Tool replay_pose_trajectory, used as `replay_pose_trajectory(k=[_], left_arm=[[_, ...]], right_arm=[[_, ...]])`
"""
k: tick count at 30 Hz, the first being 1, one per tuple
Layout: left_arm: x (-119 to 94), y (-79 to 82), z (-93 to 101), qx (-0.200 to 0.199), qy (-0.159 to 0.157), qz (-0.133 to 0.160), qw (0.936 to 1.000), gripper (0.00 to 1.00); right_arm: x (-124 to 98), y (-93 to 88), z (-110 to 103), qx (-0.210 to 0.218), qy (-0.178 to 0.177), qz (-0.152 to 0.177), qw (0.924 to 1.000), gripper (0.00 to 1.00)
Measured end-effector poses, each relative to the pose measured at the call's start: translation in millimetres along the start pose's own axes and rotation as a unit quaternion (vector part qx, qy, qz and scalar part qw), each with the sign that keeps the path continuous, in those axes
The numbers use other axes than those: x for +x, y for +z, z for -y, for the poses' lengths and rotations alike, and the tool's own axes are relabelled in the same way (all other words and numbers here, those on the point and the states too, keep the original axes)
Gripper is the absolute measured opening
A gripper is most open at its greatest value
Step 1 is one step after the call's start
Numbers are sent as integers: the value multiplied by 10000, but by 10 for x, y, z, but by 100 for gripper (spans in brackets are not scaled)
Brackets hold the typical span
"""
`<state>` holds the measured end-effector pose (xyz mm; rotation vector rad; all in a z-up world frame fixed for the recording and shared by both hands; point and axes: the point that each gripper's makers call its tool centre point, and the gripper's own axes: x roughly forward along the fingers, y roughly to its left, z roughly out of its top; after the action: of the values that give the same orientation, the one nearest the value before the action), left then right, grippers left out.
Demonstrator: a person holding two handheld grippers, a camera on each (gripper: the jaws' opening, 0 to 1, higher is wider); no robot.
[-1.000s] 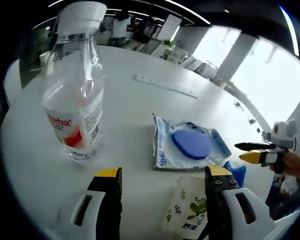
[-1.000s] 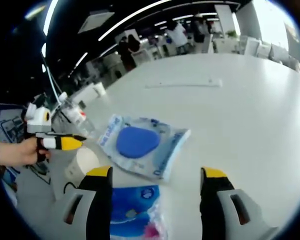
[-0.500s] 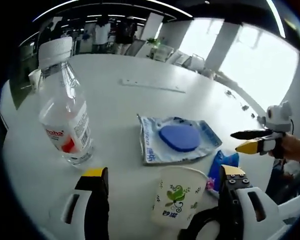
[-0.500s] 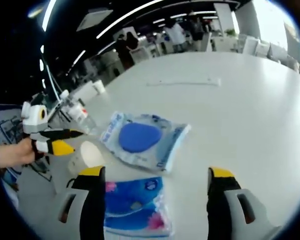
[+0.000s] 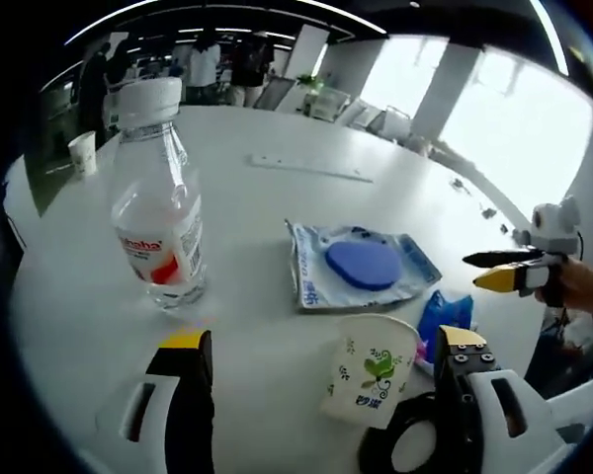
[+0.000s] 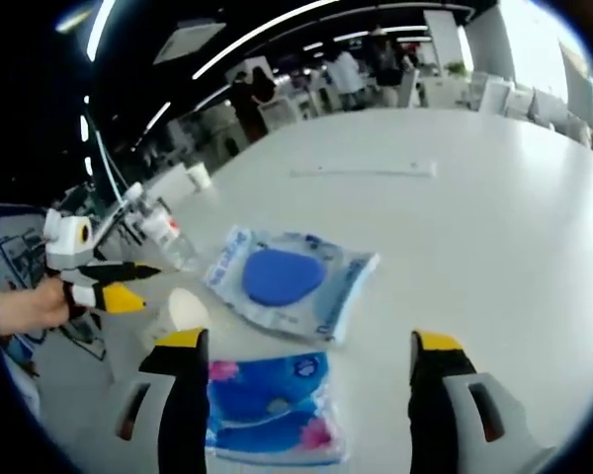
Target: Arrange the tabletop items into an orderly group along one side of the table until the central work area is clear of visible clutter.
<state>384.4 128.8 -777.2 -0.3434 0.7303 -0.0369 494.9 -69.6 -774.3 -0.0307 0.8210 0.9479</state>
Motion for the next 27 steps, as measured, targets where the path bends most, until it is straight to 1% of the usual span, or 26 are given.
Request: replay_pose_trajectory(k=[10,18,27], left_arm=[[-118,26,-26,-4,61,61,10000,90],[-191,-44,-40,-202,62,85,9997,90],[-281,-97,-110,-154,134,61,9998,91]], right_arm=[[-91,-81,-50,-16,17,-50,10000,80],[-120,-131,-102,-19,53,-76,10000,80],[-165,-215,-118,-30,48,-137,9999,79]])
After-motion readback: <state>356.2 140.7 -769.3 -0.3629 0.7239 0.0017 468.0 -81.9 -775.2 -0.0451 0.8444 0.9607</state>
